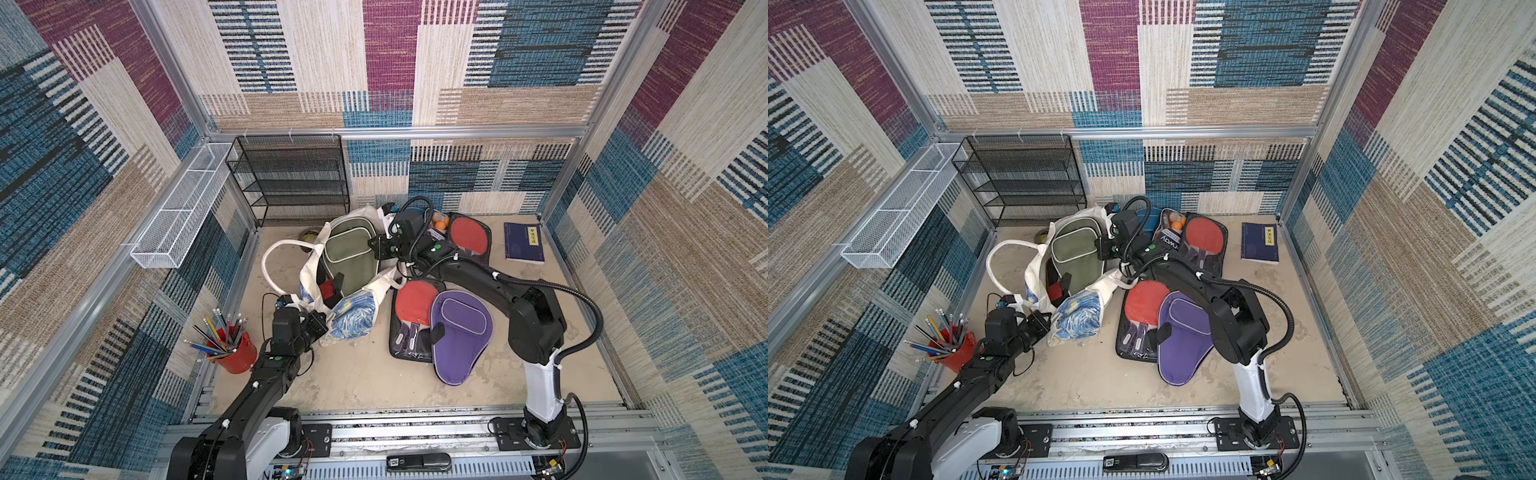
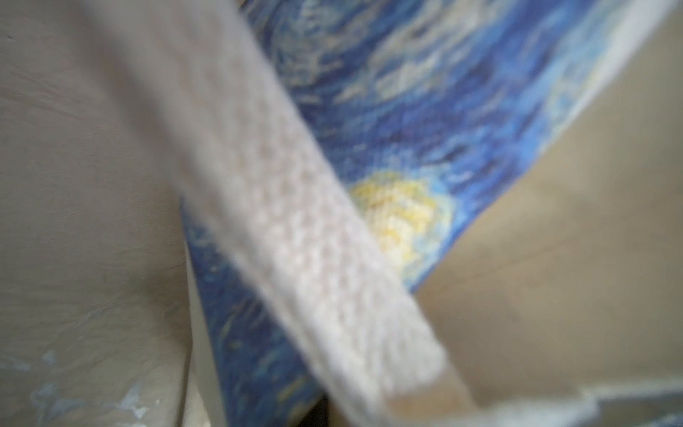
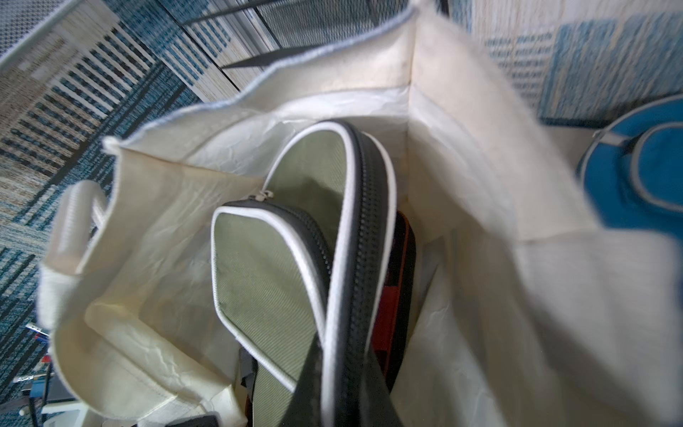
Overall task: Remove the ping pong set from the canvas bag
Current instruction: Pick up the ping pong set from the canvas bag.
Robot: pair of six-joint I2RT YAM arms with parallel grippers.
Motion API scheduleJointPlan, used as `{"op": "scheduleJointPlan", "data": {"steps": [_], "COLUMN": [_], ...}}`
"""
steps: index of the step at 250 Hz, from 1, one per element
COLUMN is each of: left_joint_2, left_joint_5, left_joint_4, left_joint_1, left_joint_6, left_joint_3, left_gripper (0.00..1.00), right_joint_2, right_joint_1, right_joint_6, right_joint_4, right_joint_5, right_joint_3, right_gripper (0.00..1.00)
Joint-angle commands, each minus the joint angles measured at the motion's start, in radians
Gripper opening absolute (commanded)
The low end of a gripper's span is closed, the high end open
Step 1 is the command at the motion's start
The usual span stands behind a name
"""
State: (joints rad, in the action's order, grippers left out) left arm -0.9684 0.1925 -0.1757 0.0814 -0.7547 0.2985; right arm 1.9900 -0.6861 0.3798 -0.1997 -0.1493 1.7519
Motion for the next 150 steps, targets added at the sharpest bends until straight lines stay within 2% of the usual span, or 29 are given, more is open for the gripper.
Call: {"op": "scheduleJointPlan", "data": {"steps": [1,150], "left_joint_2": [-0.001,-0.019], "left_joint_5": [-0.018,-0.080], "left_joint_4": [0.033,0.045], "left_joint_1": [0.000,0.000], "left_joint_6": [0.023,0.017], "left_joint_3": [0.009,0.057], "left_gripper": [0.00,0.00], "right_joint_2": [-0.067,-0.433], "right_joint_1": [-0.003,0.019], "right_joint_6": [-0.018,-0.004], "right_joint_4": [0.046,0.043], "right_joint_5": [0.027,0.110], "right_joint_3": [-0.004,-0.148], "right_gripper": [0.00,0.00]}}
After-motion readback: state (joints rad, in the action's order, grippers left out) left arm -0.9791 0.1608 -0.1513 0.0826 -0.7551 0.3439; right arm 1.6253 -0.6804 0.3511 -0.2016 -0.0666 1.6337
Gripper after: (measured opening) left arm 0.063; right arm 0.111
